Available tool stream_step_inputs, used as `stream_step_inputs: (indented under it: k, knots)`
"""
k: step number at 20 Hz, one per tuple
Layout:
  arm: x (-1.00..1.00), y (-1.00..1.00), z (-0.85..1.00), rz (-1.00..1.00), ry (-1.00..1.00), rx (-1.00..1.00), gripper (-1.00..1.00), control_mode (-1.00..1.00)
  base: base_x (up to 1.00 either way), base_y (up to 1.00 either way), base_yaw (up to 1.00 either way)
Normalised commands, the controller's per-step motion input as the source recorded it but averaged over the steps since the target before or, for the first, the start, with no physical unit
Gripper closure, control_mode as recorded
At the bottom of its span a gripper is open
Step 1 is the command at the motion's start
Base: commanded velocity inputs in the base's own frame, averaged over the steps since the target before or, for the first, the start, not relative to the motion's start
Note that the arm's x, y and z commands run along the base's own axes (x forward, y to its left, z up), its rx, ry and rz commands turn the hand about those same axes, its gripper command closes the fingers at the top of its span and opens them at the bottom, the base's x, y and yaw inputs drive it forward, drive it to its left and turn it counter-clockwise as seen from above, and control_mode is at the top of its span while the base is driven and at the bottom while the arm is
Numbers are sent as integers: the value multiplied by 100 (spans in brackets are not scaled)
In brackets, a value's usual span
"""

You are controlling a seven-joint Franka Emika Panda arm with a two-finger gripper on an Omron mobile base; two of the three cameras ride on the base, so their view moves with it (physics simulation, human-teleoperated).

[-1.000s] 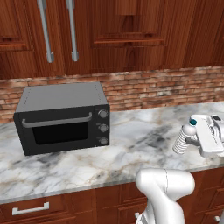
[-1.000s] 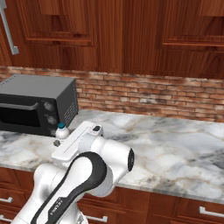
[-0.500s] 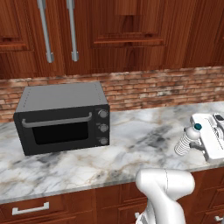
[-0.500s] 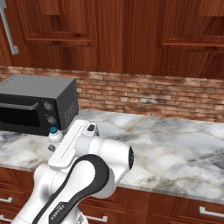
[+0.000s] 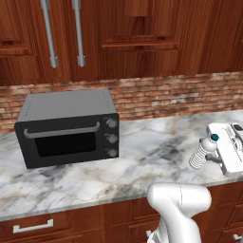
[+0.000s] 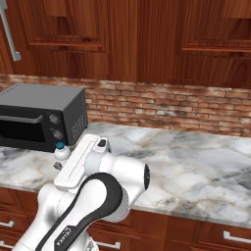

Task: Take the bottled waters from the counter and place them in the freezer to freeze. Close the freezer door after placing the bottles.

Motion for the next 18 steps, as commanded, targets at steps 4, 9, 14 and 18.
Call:
stream_step_inputs:
  k: [4,9,14,18]
  knots:
    - [0,0,0,0,0,0,100,100,-66,55,14]
    - [0,0,0,0,0,0,100,100,-92,72,46]
    - [0,0,0,0,0,0,100,100,-81,43,68]
    - [0,0,0,0,0,0,100,100,-15,90,65]
